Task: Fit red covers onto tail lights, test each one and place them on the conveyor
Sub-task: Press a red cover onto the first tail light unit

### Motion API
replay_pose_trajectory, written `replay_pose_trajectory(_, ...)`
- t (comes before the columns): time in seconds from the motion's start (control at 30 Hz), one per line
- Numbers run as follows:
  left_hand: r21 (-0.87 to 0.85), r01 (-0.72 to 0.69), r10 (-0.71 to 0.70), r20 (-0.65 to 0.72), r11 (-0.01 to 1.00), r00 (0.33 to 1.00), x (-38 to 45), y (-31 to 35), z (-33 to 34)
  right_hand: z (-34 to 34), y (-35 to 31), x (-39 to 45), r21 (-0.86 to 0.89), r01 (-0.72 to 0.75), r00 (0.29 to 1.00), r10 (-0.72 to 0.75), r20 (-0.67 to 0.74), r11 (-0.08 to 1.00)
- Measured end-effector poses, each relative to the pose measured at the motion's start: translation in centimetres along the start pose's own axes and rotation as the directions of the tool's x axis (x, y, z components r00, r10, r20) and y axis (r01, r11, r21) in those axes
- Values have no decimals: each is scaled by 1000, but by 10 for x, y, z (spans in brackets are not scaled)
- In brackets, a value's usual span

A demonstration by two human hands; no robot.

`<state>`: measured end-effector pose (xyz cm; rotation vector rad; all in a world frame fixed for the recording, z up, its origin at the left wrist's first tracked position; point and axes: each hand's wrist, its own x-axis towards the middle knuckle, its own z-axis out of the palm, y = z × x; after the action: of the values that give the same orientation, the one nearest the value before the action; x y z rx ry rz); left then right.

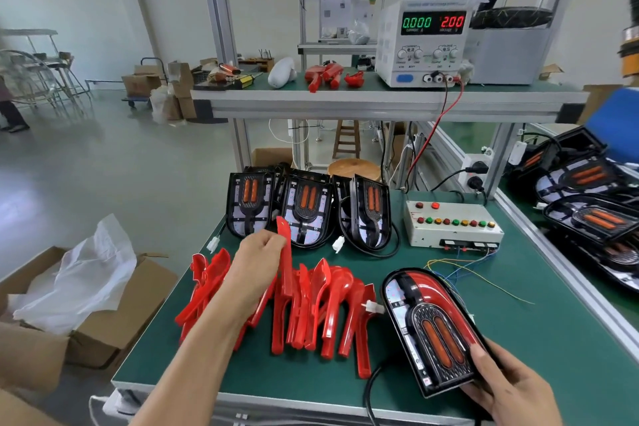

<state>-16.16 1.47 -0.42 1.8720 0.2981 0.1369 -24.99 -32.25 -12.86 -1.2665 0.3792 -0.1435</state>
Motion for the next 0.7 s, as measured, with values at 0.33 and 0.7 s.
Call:
replay_pose_trajectory(0.33,-347,13,125,372,938,920,-59,14,92,17,-4,-8,79,60,998,-58,-26,995)
replay_pose_trajectory(0.7,-220,153,-71,340,963,938,-56,19,132,28,2,-8,70,144,982,-134,-130,987)
